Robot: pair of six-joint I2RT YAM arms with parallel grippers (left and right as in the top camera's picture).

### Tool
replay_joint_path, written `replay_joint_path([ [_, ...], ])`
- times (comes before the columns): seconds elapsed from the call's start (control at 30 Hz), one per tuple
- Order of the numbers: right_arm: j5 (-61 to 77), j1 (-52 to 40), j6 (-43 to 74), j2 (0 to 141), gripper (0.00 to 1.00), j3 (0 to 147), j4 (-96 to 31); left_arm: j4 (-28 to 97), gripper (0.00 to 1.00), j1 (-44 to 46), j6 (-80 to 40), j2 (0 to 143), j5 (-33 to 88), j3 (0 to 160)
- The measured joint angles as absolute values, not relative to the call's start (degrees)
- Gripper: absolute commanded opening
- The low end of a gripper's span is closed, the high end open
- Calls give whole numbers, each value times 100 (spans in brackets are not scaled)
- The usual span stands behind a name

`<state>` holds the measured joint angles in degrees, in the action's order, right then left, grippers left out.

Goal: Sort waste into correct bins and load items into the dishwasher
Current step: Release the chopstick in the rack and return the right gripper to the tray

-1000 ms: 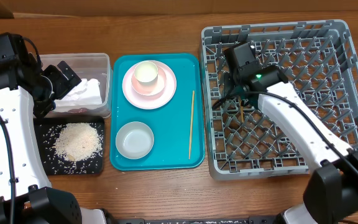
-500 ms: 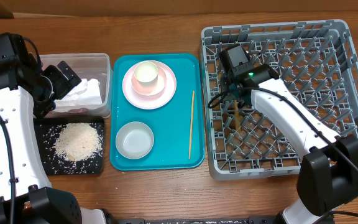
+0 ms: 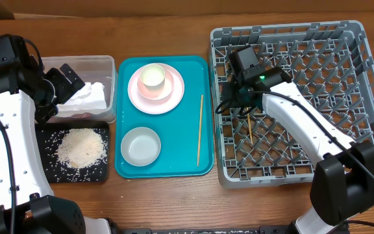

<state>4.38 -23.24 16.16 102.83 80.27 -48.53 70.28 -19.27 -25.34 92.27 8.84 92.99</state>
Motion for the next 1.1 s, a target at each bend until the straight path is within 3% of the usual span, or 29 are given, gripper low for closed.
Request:
replay_joint_path([
  [0.27,1592,-2329,2053,10283,23,8025,-4781,7028,100,-1927,-2534,9227,884,9301],
  [0.8,1758,-2908,2279,10283,29,8025,-4405,7028,100,-1927,-2534,9227,884,9301],
  [1.1,-307,-4368,3238,10438,30,8027,-4246,7028,100,-1927,-2534,9227,884,9301],
])
